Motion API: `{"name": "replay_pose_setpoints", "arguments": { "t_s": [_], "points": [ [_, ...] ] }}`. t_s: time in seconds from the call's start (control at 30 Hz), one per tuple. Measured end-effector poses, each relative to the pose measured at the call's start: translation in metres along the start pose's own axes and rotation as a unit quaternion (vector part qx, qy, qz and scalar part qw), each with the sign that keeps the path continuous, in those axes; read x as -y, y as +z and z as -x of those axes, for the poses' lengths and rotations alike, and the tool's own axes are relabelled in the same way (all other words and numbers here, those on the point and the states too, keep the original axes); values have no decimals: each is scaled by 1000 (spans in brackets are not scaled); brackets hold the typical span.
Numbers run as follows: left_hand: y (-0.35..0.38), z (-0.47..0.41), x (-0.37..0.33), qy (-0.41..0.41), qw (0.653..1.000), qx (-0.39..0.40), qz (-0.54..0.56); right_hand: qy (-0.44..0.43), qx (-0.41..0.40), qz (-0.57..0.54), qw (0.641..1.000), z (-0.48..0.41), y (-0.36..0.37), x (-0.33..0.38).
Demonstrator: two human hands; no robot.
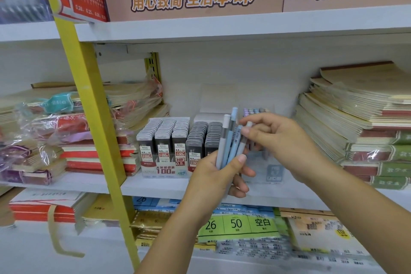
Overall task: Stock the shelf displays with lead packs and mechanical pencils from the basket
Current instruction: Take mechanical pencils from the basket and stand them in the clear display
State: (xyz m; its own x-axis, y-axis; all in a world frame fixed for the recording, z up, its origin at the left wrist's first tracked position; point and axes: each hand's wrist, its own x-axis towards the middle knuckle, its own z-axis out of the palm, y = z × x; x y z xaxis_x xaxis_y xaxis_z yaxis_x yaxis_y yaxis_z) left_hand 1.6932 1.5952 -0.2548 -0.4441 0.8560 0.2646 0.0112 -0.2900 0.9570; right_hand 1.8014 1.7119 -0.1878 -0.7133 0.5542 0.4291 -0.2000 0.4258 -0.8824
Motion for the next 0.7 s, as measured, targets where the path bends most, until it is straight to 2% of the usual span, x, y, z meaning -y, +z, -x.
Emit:
{"name": "replay_pose_setpoints", "arguments": {
  "t_s": [0.17,0.37,0.47,0.53,0.6,0.7],
  "points": [
    [-2,3,0,-10,1000,-10,-18,-29,-89,-48,994,-4,-17,3],
    [-1,-1,3,-7,999,-29,-20,-22,-45,-41,998,1,-20,2],
    [-2,-1,4,-3,998,-50,-30,-81,-117,-41,989,0,-30,10],
    [-4,-1,4,-7,998,-64,-25,-133,-150,-5,980,-1,-42,17],
    [-7,-2,5,-15,997,-74,-11,-156,-146,78,974,-3,-53,18],
    [-7,-3,6,-22,997,-74,-9,-128,-102,241,957,-5,-59,5]
  ]
}}
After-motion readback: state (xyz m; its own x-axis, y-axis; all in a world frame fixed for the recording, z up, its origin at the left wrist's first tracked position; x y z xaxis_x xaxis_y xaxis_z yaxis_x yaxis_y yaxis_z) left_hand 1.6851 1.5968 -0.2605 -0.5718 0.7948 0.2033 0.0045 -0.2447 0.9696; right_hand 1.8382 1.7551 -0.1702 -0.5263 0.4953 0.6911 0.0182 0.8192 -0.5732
